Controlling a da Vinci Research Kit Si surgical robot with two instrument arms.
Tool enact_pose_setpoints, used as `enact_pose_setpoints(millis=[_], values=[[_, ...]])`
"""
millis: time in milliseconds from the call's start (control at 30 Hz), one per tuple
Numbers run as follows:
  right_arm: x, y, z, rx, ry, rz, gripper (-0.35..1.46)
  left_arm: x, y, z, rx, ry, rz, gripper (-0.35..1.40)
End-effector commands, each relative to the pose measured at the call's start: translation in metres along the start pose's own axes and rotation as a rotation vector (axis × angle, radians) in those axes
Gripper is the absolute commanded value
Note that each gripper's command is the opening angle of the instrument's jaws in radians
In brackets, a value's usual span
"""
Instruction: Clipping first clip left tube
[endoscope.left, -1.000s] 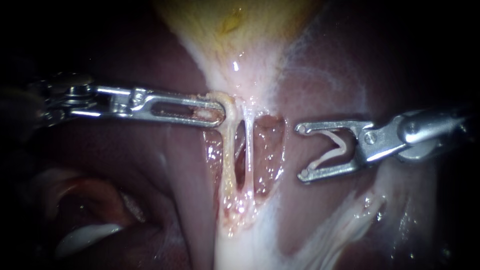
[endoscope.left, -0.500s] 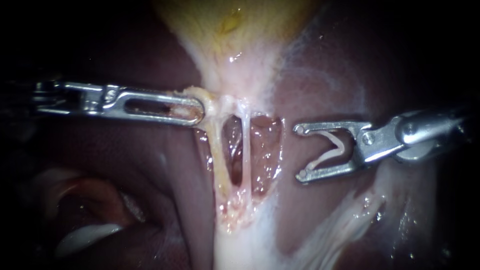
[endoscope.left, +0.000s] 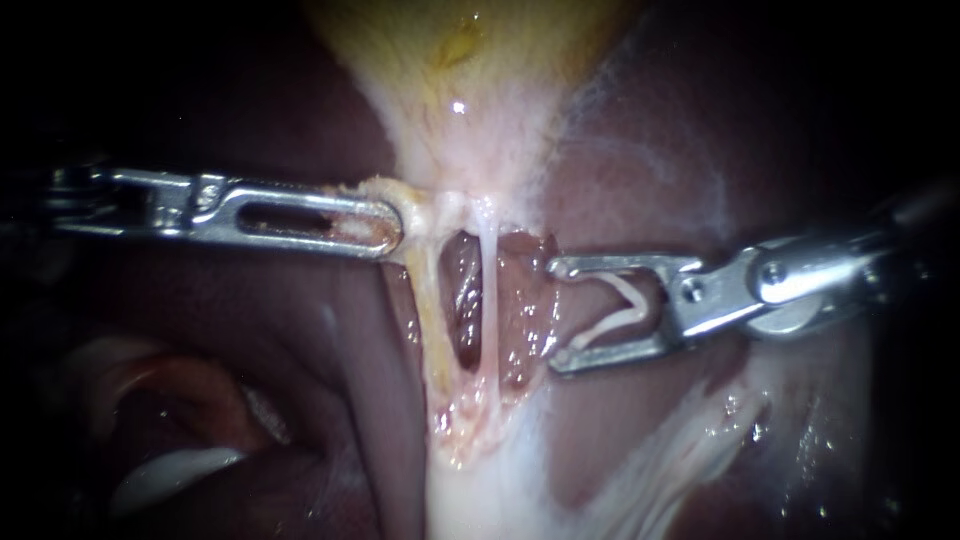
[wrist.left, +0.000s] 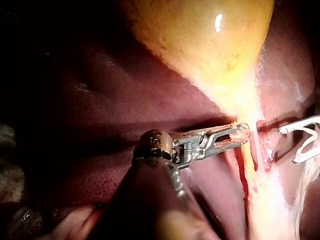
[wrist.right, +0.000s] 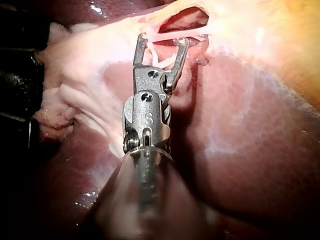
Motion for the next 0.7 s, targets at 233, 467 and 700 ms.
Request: enact_pose_setpoints(millis=[233,467,700], values=[[-0.0008,-0.0005,0.0036,0.015,0.003,0.023,0.50,0.0000,0.0000,0.0001,0.000,0.000,0.006,-0.35],[-0.0015,-0.0010,0.0063,0.022,0.003,0.047,0.50,-0.0001,-0.0001,0.0002,-0.001,-0.001,0.006,-0.35],[-0.0028,-0.0013,0.0088,0.035,0.004,0.088,0.50,-0.0001,-0.0001,0.0004,-0.002,-0.001,0.005,-0.35]])
